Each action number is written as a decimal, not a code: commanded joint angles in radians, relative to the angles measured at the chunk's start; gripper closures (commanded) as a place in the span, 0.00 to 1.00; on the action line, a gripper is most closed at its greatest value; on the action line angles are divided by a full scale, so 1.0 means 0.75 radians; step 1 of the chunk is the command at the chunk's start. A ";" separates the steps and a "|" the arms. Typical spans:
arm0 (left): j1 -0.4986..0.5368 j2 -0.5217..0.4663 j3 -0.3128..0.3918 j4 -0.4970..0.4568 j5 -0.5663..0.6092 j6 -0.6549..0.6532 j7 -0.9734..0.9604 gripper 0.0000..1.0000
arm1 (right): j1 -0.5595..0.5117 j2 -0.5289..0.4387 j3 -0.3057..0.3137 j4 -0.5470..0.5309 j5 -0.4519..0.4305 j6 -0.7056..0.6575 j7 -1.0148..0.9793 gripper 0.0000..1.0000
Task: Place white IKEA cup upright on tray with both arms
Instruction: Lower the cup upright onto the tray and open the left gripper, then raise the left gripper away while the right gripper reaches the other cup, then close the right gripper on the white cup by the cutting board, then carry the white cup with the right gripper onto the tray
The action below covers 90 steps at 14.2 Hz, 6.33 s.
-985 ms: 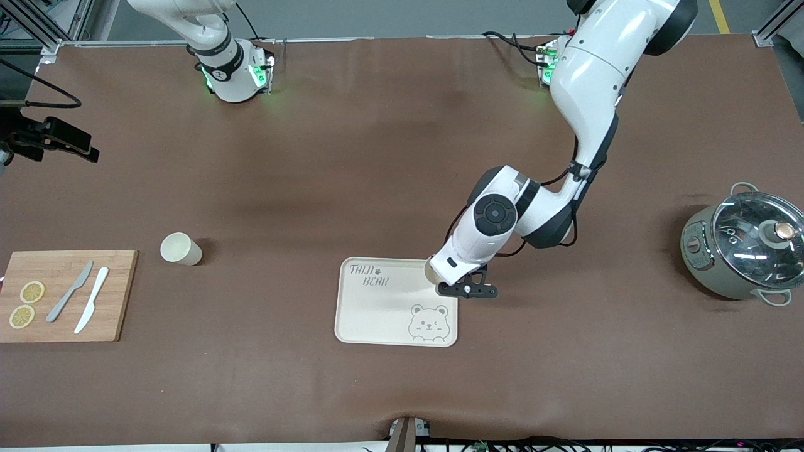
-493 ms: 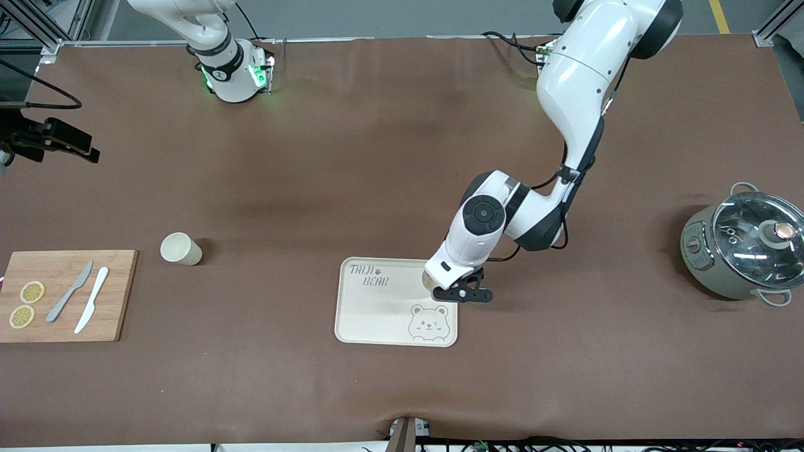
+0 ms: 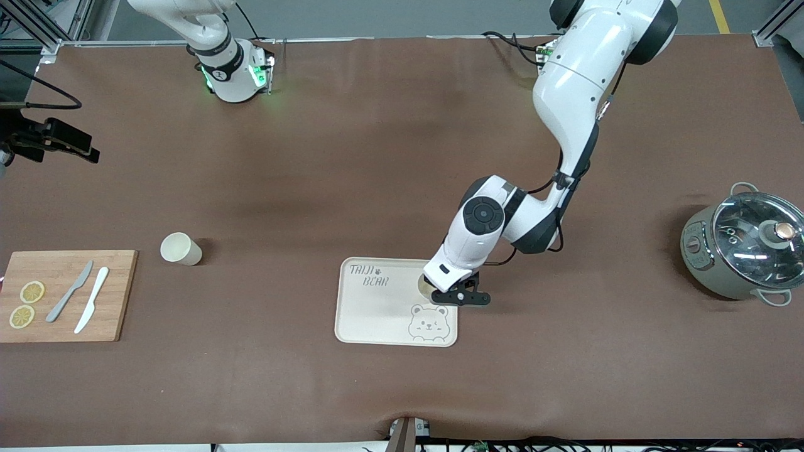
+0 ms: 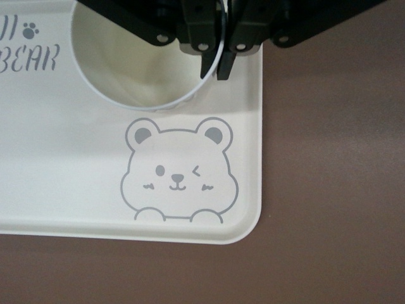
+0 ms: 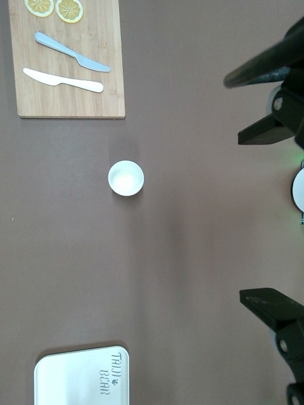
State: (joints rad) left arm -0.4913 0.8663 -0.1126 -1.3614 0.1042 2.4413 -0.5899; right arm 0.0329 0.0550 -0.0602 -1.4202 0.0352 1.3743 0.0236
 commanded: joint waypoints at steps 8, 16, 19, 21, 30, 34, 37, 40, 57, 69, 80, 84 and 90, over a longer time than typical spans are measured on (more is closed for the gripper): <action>-0.028 0.039 0.021 0.036 0.033 0.015 -0.023 0.94 | -0.028 0.006 0.007 0.016 0.018 -0.024 -0.011 0.00; -0.026 0.017 0.021 0.036 0.035 -0.001 -0.023 0.25 | -0.034 0.025 0.005 0.016 0.012 -0.020 -0.017 0.00; -0.018 0.001 0.021 0.036 0.035 -0.021 -0.021 0.24 | -0.034 0.078 0.005 0.018 0.000 -0.012 -0.017 0.00; -0.014 -0.026 0.021 0.038 0.033 -0.086 -0.015 0.17 | -0.034 0.121 0.005 0.018 -0.014 -0.008 -0.017 0.00; 0.013 -0.218 0.013 0.036 0.023 -0.367 0.001 0.00 | -0.074 0.356 0.005 -0.059 -0.033 0.221 -0.019 0.00; 0.094 -0.361 0.003 0.032 -0.002 -0.571 0.093 0.00 | -0.132 0.383 0.005 -0.250 -0.037 0.462 -0.078 0.00; 0.188 -0.459 0.005 0.032 -0.063 -0.706 0.254 0.00 | -0.173 0.466 0.005 -0.272 -0.037 0.552 -0.144 0.00; 0.287 -0.507 0.007 0.030 -0.061 -0.782 0.379 0.00 | -0.177 0.477 0.005 -0.389 -0.035 0.701 -0.144 0.00; 0.526 -0.883 0.007 -0.181 -0.067 -1.019 0.627 0.00 | -0.195 0.485 0.009 -0.767 -0.020 1.193 -0.154 0.69; 0.555 -1.266 0.007 -0.535 -0.127 -1.015 0.633 0.00 | -0.109 0.485 0.019 -0.520 0.192 0.929 -0.136 1.00; 0.606 -1.321 0.017 -0.586 -0.170 -1.013 0.700 0.00 | 0.340 0.726 0.017 -0.070 0.303 0.861 0.674 1.00; 0.639 -1.331 0.015 -0.623 -0.172 -1.019 0.766 0.00 | 0.486 0.822 0.015 0.032 0.290 0.867 0.952 1.00; 0.631 -1.323 0.007 -0.611 -0.172 -1.030 0.758 0.00 | 0.621 0.951 0.013 0.167 0.288 0.898 1.193 1.00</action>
State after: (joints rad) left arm -0.0214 -0.1015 -0.1029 -1.8076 -0.0010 1.6693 -0.0353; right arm 0.4772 0.7178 -0.0375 -1.3621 0.2487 2.0515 0.8691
